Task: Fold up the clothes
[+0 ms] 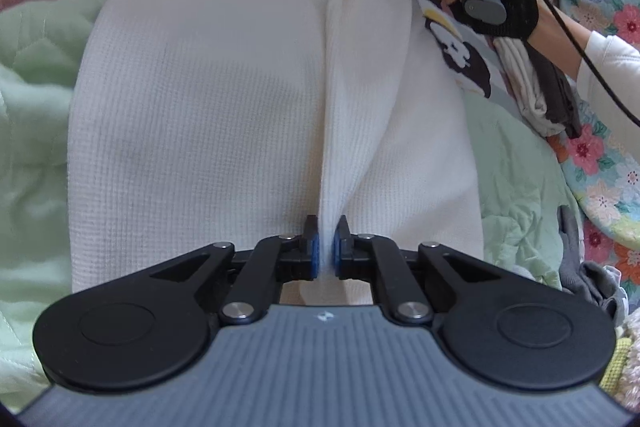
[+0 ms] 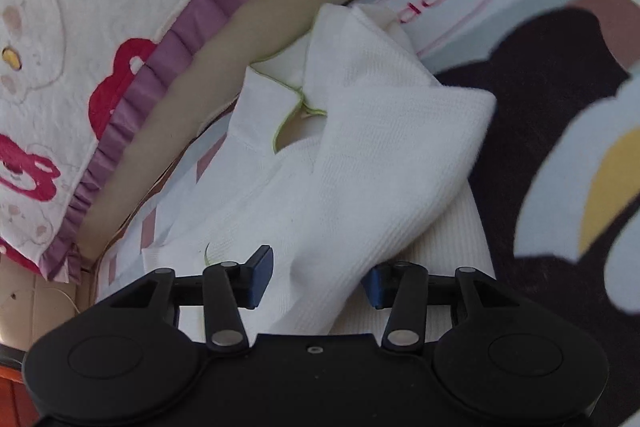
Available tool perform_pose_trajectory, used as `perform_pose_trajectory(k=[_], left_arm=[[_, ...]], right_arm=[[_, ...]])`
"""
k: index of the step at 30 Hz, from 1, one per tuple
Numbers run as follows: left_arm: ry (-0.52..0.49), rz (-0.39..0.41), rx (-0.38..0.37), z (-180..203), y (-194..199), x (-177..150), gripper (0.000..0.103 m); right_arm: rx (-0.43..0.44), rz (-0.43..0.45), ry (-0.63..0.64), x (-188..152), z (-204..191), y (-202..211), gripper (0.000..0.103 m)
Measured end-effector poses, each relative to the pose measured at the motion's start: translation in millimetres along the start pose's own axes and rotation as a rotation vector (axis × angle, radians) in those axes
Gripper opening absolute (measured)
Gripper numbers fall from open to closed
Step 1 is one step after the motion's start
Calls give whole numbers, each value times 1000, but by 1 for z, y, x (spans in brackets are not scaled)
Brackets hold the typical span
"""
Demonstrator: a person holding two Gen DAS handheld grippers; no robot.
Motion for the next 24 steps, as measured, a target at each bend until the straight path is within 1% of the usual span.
perform_pose_trajectory(k=[1,3,6,7,9,11,12,14,17,18,19,21,23,24], left_arm=[[-7,-1,5,-1,0,0,6],[-32,2,14,0,0,-1,6],[-123,27,48,9,4,-2,4],[-134,40,47,11,8,-2,4],[-160,69,27,17,24,-2,3],[-185,93,6,22,42,-3,3],[-182,94,1,22,51,-4,3],[-167,76,18,17,66,-6,3],[-165,54,84,10,83,-9,3],[-138,40,87,4,84,-9,3],[-98,22,86,-3,82,-10,3],[-53,-11,122,-17,72,-15,3],[-57,-28,179,-23,64,-19,3],[-58,-35,188,-25,61,-20,3]], right_arm=[[-2,29,50,2,-5,4,9],[-6,88,149,5,-17,11,9],[-21,166,289,13,-39,27,9],[-36,182,361,17,-53,33,9],[-57,185,554,23,-88,38,9],[-47,155,695,24,-121,32,9],[-33,138,735,25,-136,26,9],[5,94,817,20,-168,9,8],[59,10,933,-9,-210,-30,8],[66,-14,966,-22,-220,-43,8],[73,-39,985,-33,-227,-56,8],[74,-66,999,-49,-233,-73,8],[76,-94,1014,-64,-238,-91,8],[76,-108,1021,-72,-241,-100,8]])
Point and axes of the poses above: each gripper's, at about its wrist camera, not at the fingertips, and y roughly against the way its jaws point, z to its right, x to its top, the point moved 3 cm from there along -y, roughly the way its jaws point, and after that the axes turned 5 degrees about y, right-handed, at the moved point
